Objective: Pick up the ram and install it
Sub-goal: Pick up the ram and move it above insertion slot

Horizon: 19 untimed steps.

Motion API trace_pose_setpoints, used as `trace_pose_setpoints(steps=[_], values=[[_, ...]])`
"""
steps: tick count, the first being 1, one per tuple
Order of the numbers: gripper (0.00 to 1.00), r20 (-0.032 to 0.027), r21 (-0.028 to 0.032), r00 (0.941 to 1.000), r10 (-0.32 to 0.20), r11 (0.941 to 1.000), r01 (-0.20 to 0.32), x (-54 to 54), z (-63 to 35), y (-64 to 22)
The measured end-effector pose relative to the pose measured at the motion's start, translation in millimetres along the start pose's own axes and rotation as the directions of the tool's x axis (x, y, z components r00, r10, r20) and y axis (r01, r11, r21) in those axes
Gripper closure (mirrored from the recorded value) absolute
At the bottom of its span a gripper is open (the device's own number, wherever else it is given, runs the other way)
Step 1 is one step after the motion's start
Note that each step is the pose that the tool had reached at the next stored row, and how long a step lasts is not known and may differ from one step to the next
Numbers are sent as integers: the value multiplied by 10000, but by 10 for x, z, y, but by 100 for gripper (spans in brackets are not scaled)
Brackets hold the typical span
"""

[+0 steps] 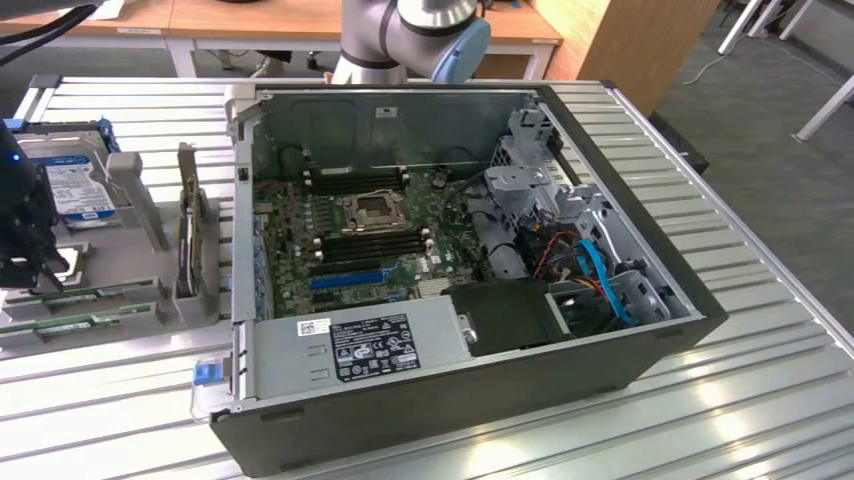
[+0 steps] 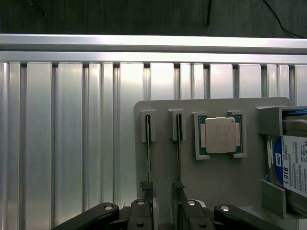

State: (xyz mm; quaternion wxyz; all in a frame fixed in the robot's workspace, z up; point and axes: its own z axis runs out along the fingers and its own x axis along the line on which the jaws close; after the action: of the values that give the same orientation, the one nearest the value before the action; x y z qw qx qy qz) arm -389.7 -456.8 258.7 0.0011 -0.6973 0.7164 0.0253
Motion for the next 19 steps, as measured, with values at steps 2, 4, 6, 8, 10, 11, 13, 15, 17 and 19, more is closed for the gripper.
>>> trace_pose_setpoints(steps=[2, 4, 6, 8, 10, 11, 13, 15, 17, 19], values=[[70, 7, 5, 10000, -1, 10000, 1, 1, 19, -1], [70, 6, 0, 10000, 0, 10000, 0, 2, 52, -1], [70, 6, 0, 10000, 0, 10000, 0, 4, 87, -3], [70, 6, 0, 10000, 0, 10000, 0, 6, 123, -4], [70, 7, 0, 10000, -1, 10000, 1, 9, 160, -5], [70, 6, 0, 10000, 0, 10000, 0, 10, 178, -6], [70, 7, 0, 10000, 0, 10000, 0, 11, 213, -7], [70, 6, 0, 10000, 0, 10000, 0, 13, 240, -8], [70, 6, 0, 10000, -1, 10000, 1, 14, 255, -9], [70, 4, -3, 10000, -1, 10000, 1, 14, 256, -9]])
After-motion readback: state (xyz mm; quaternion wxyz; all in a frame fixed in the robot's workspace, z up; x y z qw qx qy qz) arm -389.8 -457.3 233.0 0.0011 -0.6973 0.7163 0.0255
